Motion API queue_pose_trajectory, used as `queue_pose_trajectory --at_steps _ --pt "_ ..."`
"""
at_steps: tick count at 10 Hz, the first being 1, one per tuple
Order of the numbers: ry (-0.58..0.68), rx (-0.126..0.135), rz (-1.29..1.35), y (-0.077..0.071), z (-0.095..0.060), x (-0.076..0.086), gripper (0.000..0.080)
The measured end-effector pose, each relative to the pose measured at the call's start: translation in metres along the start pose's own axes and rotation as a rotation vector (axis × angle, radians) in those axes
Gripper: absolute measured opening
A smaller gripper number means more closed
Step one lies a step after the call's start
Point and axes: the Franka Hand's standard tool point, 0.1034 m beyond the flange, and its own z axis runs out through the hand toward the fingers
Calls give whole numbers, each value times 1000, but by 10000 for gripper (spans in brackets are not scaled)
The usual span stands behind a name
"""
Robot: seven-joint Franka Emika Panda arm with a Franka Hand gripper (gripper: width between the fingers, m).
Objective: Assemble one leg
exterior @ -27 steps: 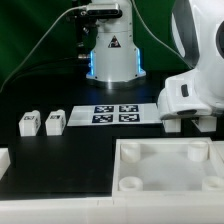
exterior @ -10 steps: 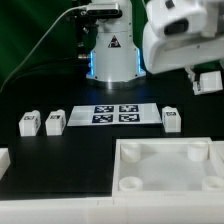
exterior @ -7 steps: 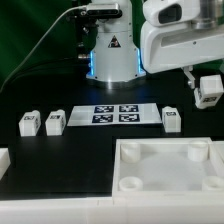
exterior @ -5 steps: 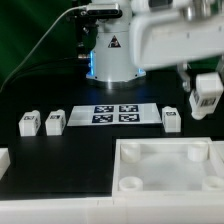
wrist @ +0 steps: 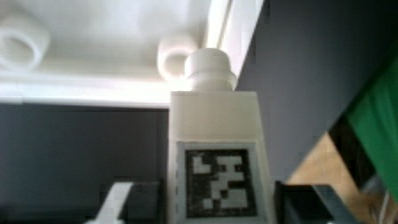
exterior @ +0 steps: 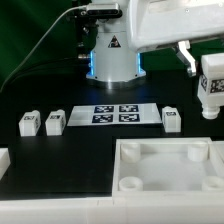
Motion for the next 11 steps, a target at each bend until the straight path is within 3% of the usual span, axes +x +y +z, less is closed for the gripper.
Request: queue_pose_trajectory --at_steps 1,2,5,7,11 --pt "-51 3 0 -1 4 -9 291" --pt "-37 1 -8 1 4 -3 291" --pt "12 -9 -20 18 32 23 291" --pt "4 -1 -5 15 56 17 291" --pt "-33 7 1 11 78 -4 291"
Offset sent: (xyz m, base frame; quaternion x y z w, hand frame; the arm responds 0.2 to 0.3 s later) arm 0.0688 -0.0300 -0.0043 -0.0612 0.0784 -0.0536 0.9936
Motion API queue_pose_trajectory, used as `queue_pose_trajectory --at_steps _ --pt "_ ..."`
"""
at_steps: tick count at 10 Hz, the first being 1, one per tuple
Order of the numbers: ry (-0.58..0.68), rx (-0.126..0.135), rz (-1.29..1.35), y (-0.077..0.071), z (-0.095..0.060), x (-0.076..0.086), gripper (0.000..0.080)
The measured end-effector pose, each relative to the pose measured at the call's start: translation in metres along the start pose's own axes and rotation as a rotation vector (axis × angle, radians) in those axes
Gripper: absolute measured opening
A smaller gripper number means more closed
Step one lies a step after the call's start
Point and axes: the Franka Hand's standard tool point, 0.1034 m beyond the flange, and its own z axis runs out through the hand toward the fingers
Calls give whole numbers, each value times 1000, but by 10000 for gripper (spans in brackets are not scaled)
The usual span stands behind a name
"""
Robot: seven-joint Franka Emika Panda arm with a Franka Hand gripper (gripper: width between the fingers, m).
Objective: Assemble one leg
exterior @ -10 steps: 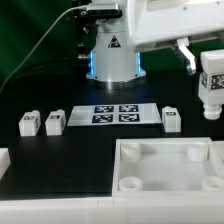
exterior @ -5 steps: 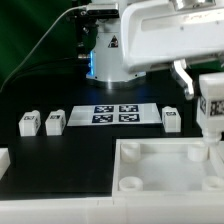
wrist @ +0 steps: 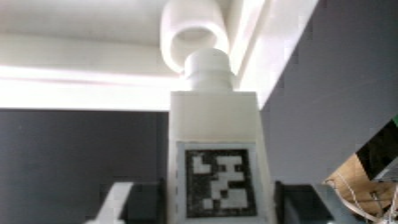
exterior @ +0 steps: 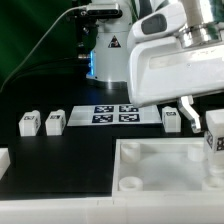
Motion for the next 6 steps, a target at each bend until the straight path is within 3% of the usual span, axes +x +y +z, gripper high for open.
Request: queue_pose_trajectory --at_steps 6 --pt "-3 -4 2 5 8 -4 291"
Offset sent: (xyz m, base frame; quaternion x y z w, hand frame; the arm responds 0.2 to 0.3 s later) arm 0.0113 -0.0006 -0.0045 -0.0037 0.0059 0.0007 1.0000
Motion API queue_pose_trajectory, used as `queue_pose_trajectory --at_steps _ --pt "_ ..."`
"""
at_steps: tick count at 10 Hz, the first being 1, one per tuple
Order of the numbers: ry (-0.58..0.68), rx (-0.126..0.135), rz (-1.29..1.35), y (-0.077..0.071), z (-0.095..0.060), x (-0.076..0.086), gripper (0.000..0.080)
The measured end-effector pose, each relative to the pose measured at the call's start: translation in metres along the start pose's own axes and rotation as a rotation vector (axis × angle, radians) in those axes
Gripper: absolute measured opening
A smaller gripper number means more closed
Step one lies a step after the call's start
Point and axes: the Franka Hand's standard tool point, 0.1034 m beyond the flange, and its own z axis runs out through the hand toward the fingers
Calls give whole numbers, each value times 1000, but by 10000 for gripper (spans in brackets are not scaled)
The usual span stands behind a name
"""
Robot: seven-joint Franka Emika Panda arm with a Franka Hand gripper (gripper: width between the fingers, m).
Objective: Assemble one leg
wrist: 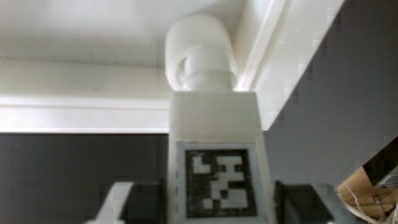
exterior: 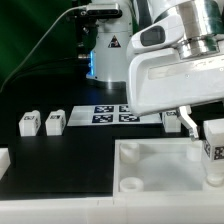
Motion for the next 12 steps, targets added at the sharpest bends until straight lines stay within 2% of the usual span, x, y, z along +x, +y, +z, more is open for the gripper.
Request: queue_pose_trajectory --at_steps 2,4,8,10,12 --pt "-6 -1 1 1 5 -6 291" --pt "24 -1 -4 -4 7 -11 291" --pt "51 -30 50 -6 6 -16 291" --pt "24 -26 52 -6 7 -17 291" --pt "14 -24 52 -6 8 -19 539"
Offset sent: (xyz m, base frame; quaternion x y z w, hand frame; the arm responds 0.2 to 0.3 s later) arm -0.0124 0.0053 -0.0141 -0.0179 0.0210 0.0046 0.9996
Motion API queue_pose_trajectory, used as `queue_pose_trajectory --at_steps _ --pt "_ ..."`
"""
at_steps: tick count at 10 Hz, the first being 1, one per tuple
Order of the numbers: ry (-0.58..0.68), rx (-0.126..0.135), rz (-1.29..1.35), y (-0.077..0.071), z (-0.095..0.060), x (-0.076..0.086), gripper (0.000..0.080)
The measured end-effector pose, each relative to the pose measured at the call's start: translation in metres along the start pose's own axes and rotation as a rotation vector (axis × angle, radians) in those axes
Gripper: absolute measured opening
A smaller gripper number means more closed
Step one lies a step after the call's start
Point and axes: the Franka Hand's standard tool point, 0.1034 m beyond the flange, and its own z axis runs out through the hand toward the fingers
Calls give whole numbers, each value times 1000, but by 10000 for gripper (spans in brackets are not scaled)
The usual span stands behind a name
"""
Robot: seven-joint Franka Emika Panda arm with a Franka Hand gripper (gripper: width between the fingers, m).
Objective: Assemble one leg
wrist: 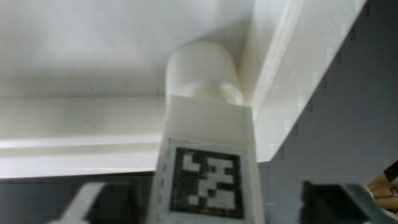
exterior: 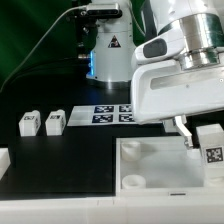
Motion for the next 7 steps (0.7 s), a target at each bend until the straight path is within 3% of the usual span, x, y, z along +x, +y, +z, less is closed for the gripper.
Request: queue_pose_trajectory --at_steps 1,2,3,7 --pt "-1 0 0 0 0 0 539" --pt "-1 0 0 0 0 0 626" --pt "-1 0 0 0 0 0 642" --pt "-1 0 0 0 0 -1 649"
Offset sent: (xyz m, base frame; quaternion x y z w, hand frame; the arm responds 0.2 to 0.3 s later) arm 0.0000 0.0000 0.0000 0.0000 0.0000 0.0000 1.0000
